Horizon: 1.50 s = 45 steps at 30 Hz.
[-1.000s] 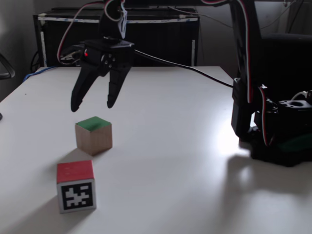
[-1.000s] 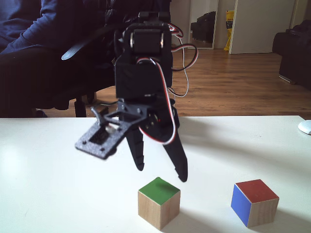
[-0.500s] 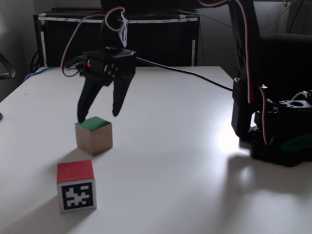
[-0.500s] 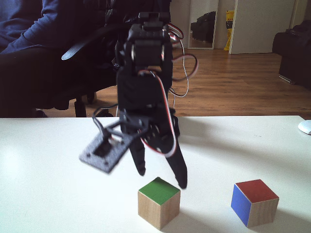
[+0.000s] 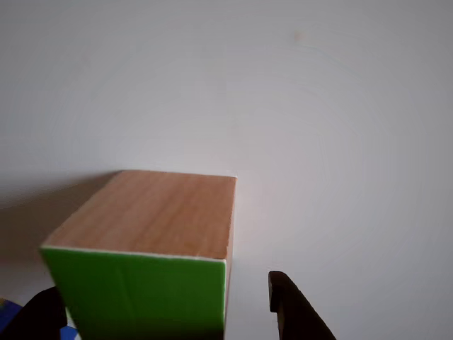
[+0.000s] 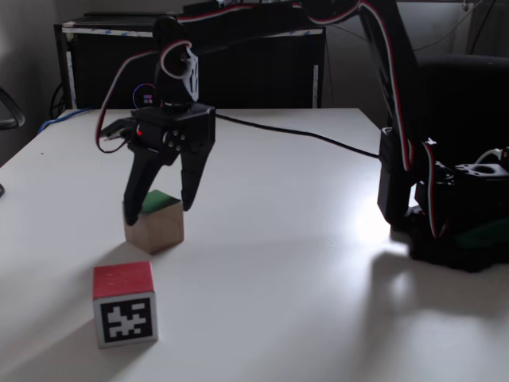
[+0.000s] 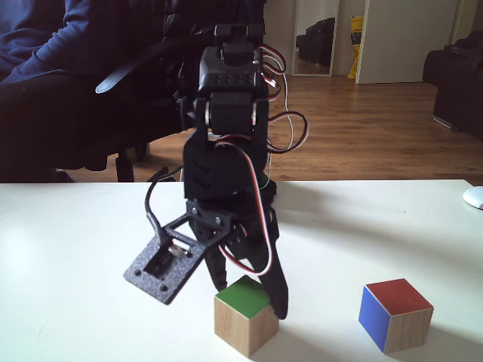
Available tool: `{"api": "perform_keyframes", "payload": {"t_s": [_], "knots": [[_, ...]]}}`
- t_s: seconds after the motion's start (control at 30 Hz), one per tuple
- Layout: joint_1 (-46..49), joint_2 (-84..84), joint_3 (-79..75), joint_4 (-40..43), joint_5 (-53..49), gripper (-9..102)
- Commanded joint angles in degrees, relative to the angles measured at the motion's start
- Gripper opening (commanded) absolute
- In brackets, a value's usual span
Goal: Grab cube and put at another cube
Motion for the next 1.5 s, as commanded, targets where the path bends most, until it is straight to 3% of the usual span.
{"api": "perform_keyframes", "payload": {"t_s": [0.0, 0.23, 0.67, 1.17, 1.47], "knots": [[0.4, 0.0, -3.3, -1.0, 0.4, 42], [-0.2, -1.1, -4.0, -1.3, 0.7, 34], [-1.1, -1.3, -5.8, -1.9, 4.2, 7], [-14.5, 16.1, -1.6, 4.4, 15.0, 9], [-25.0, 14.4, -8.6, 8.8, 22.9, 9]]}}
